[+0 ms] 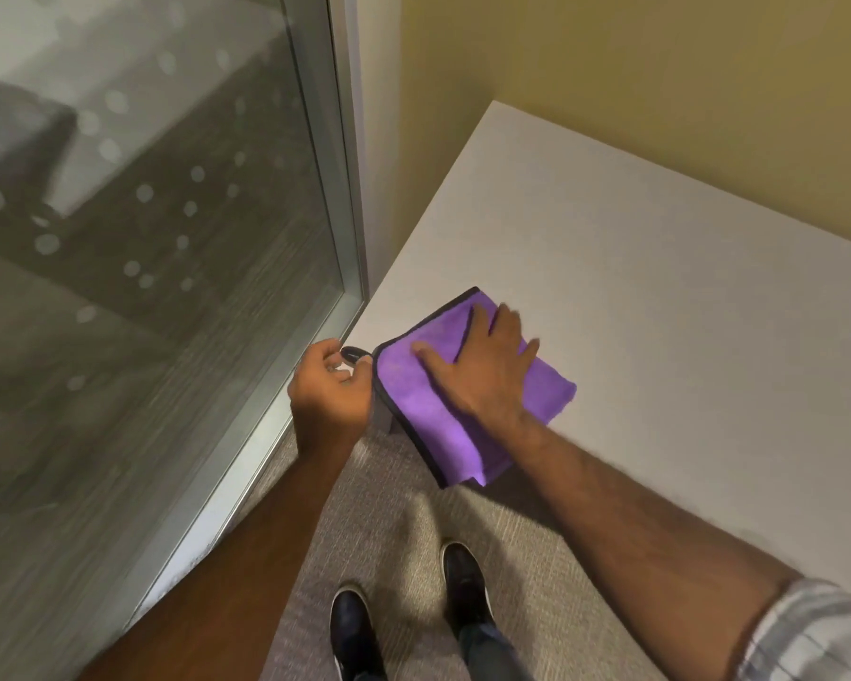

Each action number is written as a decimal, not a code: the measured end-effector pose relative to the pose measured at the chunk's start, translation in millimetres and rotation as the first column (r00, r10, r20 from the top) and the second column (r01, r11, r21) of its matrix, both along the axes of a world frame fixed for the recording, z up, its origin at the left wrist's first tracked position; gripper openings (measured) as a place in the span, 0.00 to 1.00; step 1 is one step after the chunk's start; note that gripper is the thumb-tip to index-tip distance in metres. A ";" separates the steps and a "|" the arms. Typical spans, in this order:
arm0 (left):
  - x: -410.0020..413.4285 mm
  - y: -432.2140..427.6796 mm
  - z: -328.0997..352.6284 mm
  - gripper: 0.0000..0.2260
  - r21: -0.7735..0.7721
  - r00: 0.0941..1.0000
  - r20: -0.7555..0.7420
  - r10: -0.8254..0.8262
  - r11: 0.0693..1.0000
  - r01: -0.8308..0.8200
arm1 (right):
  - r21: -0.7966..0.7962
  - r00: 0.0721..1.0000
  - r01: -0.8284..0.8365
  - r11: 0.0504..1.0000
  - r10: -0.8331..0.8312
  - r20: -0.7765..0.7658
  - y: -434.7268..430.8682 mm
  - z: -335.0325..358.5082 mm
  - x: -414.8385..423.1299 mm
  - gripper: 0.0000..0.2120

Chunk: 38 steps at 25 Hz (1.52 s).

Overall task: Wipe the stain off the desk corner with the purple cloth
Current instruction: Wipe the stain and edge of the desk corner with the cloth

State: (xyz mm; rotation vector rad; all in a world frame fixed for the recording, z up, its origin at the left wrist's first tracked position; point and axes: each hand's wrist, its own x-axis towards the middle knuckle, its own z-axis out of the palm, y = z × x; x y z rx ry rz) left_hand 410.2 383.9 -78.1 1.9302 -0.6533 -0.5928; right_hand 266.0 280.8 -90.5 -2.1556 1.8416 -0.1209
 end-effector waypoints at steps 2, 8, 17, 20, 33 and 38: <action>6.9 9.2 -1.8 0.18 -0.055 0.996 0.091 0.015 0.998 -0.010 | 0.055 0.999 -0.017 0.998 0.019 -0.043 13.9 -13.3 3.8 0.57; 31.4 20.9 -22.0 0.14 -0.025 0.996 -0.019 0.092 0.995 -0.093 | -0.086 0.942 -0.312 0.946 0.320 0.098 30.0 -16.5 7.2 0.43; 48.8 25.6 -42.9 0.13 0.040 0.996 -0.064 0.060 0.998 -0.057 | -0.113 0.624 -0.756 0.645 0.762 0.172 58.9 -2.9 -51.6 0.18; 44.9 26.1 -49.8 0.14 0.055 0.998 -0.066 -0.001 0.998 0.004 | -0.125 0.715 -0.648 0.752 0.656 0.242 56.9 5.7 -91.7 0.20; 41.7 26.8 -53.0 0.13 0.041 1.000 -0.023 -0.011 0.999 0.012 | -0.018 0.908 -0.395 0.919 0.393 0.146 40.7 7.3 6.1 0.24; 45.5 24.6 -50.5 0.14 0.056 1.000 -0.010 -0.027 0.998 0.028 | 0.007 0.899 -0.423 0.906 0.419 0.130 26.4 15.8 -62.3 0.17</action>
